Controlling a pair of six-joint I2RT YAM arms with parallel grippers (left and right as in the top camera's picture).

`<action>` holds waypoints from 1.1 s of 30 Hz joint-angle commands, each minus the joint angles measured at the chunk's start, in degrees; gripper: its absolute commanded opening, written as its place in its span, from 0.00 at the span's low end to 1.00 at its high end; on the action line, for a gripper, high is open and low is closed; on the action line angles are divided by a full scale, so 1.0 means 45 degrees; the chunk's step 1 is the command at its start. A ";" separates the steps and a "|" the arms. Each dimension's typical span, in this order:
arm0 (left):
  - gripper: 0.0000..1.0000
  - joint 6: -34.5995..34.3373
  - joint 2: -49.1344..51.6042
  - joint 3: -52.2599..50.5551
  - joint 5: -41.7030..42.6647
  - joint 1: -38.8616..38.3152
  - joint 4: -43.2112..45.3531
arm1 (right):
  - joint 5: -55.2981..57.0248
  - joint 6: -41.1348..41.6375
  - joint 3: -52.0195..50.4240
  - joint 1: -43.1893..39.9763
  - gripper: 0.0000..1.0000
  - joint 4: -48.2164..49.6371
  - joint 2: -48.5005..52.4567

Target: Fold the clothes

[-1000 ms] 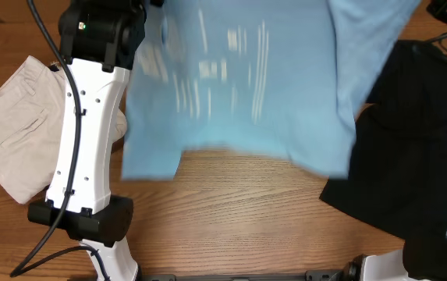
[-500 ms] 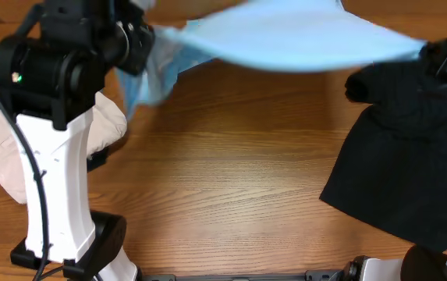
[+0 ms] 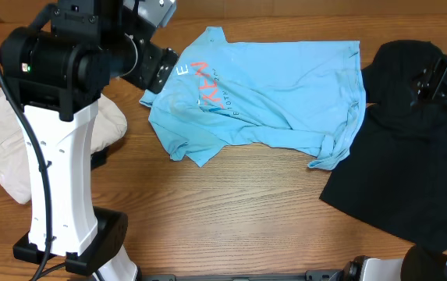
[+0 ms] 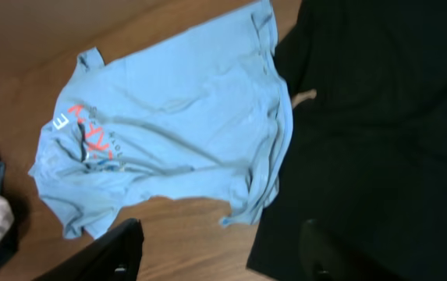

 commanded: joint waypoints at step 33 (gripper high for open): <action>0.77 -0.0418 -0.0554 -0.5037 0.4580 0.4265 0.0714 | 0.4221 0.6455 -1.0875 -0.4750 0.04 0.9947 0.6528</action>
